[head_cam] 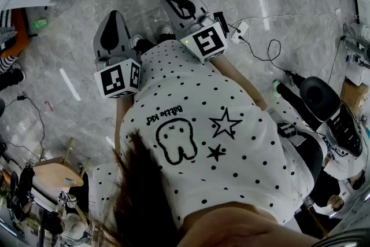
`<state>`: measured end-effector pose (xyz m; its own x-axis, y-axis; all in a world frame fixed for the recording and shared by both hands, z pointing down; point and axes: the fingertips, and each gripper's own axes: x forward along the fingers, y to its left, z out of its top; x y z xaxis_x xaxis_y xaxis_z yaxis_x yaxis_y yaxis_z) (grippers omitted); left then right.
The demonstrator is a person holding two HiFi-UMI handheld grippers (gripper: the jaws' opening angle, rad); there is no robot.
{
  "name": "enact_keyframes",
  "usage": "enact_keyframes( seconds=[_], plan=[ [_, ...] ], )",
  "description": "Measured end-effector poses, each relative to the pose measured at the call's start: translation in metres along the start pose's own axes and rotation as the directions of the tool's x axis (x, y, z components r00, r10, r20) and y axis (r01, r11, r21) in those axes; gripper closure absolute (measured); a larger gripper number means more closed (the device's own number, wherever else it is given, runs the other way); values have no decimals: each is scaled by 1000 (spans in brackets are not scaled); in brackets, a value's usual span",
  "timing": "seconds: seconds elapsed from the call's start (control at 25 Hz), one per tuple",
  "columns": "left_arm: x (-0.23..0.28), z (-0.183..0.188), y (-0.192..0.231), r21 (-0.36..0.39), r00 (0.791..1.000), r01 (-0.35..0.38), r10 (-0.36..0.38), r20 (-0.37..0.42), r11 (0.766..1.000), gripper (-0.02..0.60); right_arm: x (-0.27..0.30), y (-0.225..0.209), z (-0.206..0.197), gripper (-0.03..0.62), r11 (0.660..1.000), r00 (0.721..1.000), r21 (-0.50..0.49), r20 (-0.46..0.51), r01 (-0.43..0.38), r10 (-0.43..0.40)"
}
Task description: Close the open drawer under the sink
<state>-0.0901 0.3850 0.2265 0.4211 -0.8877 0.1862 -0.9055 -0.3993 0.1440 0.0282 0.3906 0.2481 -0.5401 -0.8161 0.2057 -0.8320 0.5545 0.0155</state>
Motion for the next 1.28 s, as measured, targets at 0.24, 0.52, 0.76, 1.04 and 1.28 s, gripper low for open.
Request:
enact_keyframes(
  seconds=[0.24, 0.52, 0.76, 1.04, 1.28],
  plan=[
    [-2, 0, -10, 5, 1000, 13, -13, 3, 1000, 572, -10, -3, 0, 580, 1000, 1000, -5, 1, 7, -7],
    [-4, -9, -16, -15, 1000, 19, -19, -4, 1000, 572, -18, -1, -6, 580, 1000, 1000, -9, -4, 1, -1],
    [-8, -14, -14, -43, 1000, 8, -9, -19, 999, 572, -37, 2, -7, 580, 1000, 1000, 16, 7, -8, 8],
    [8, -1, 14, -32, 1000, -4, 4, 3, 999, 572, -21, -3, -16, 580, 999, 999, 32, -43, 26, -25],
    [35, 4, 32, -35, 1000, 31, -31, -5, 999, 572, 15, -23, -8, 580, 995, 997, 67, -40, 72, -69]
  ],
)
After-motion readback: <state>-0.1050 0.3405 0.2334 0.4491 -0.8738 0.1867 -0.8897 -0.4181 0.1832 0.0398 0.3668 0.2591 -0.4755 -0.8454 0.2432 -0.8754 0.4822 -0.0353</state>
